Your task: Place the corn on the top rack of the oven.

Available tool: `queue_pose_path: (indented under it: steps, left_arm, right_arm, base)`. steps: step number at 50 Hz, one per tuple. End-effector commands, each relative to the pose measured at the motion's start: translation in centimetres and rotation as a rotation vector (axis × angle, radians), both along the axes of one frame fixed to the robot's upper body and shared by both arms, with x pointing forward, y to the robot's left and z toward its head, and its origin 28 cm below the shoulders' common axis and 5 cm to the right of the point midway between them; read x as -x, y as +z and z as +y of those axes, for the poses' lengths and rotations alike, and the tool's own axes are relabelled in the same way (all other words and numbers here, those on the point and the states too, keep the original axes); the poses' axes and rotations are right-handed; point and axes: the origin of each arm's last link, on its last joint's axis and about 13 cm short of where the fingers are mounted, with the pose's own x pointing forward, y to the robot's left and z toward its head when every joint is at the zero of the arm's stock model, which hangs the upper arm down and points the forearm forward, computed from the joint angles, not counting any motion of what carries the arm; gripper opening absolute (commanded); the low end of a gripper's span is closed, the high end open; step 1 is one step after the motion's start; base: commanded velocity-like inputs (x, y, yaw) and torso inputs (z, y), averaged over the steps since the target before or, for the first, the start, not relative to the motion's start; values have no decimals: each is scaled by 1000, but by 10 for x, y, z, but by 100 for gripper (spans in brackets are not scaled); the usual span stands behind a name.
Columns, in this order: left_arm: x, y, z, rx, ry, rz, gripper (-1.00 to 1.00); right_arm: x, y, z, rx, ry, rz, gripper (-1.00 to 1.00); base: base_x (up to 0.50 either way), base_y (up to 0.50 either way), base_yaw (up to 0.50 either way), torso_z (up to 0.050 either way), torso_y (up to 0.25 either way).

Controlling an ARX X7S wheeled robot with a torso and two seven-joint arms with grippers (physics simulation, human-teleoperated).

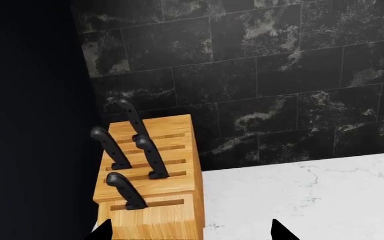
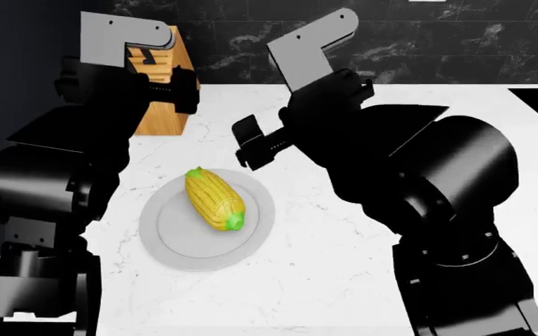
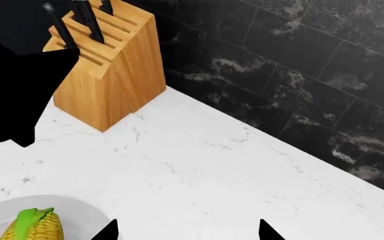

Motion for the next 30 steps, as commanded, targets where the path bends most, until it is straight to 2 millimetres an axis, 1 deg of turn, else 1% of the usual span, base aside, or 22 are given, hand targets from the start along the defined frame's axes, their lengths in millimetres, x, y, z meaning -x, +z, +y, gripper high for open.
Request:
queue_pose_path:
  steps: [1,2,9,14,22,25,30]
  left_arm:
    - [0,-2,1,6,0,2,100]
    - [0,-2,1,5,3,4,100]
    - [1,-3,1,-3,2,6,100]
    - [2,-4,1,2,3,7,100]
    - [2,-9,2,4,-1,12,100]
    - [1,-11,3,4,-2,17,100]
    - [0,-12,4,5,1,18,100]
  right_arm:
    - [16,-8,17,53,99,28,100]
    - [17,-8,18,36,101,53,100]
    - [30,-10,28,66,151,56,100]
    - [34,-11,32,60,165,56,100]
    - [39,-21,42,57,212,79,100]
    - [40,-31,48,85,241,102,100]
    - [42,-35,53,96,256,108,100]
  base:
    - [0,0,0,0,0]
    - [0,0,0,0,0]
    - [0,0,0,0,0]
    - [0,0,0,0,0]
    - [0,0,0,0,0]
    - [0,0,0,0,0]
    - [0,0,0,0,0]
